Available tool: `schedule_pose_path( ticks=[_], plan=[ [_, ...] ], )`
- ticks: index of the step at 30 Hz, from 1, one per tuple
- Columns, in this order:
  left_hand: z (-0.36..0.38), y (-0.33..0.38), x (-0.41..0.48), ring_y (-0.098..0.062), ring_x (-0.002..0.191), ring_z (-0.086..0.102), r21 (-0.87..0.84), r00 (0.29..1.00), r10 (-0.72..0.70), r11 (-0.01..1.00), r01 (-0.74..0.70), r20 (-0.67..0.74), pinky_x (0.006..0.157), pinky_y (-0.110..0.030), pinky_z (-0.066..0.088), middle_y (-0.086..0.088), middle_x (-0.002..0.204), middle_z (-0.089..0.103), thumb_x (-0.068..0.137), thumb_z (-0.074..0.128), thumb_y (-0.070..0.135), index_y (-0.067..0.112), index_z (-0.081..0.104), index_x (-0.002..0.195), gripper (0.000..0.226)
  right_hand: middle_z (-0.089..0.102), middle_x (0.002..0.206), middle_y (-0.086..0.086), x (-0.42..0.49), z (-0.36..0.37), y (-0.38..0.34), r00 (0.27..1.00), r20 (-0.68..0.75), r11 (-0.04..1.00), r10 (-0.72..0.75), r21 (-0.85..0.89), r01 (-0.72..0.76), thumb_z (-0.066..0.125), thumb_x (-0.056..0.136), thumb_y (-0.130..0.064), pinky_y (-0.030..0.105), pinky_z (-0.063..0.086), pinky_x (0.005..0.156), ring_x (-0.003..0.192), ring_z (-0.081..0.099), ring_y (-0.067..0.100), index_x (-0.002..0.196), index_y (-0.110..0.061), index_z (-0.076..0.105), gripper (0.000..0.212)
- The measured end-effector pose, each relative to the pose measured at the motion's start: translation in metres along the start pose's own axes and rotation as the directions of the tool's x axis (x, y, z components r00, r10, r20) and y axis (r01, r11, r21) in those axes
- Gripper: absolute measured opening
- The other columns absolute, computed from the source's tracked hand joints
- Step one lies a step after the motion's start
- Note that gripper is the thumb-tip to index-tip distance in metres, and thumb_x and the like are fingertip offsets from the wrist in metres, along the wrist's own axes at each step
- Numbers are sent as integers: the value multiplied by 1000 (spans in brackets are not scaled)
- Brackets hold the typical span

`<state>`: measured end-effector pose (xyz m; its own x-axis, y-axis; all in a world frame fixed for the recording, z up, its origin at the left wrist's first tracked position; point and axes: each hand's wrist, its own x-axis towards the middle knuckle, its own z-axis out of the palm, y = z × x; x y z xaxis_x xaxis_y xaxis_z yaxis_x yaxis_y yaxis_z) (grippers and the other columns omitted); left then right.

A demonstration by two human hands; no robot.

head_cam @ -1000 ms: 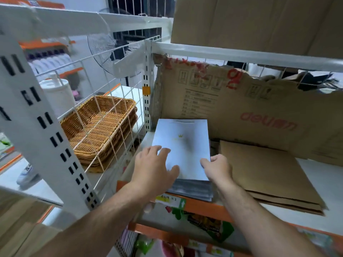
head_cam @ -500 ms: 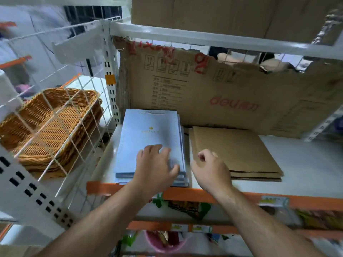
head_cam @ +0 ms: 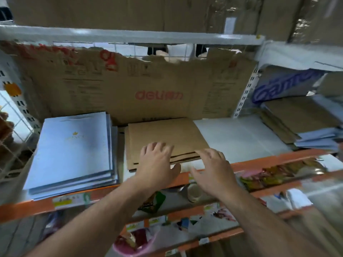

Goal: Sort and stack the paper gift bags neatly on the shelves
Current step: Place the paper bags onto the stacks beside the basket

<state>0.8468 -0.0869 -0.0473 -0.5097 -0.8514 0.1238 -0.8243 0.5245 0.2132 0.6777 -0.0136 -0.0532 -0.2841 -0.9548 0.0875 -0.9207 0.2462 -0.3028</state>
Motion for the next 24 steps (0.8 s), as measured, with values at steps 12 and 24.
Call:
schedule_pose_path(
  ticks=[12,24],
  plan=[
    [48,232,53,-26,145,24,-24,981,179,984,-178,69,118,-44,22,0,158,33,93,49,59,31,31,152,68,39,150,-4,-37,-89,225,991,-57,992,122,23,-121,53,89,-50,40,36,113,139,33,19,145,-31,44,59],
    [89,362,136,-25,145,26,-78,923,354,935,-345,153,120,-44,22,1,157,34,92,49,56,31,32,152,67,40,148,-5,-22,-118,360,945,-91,948,315,78,-309,58,88,-47,37,36,112,135,36,19,144,-27,46,60]
  ],
)
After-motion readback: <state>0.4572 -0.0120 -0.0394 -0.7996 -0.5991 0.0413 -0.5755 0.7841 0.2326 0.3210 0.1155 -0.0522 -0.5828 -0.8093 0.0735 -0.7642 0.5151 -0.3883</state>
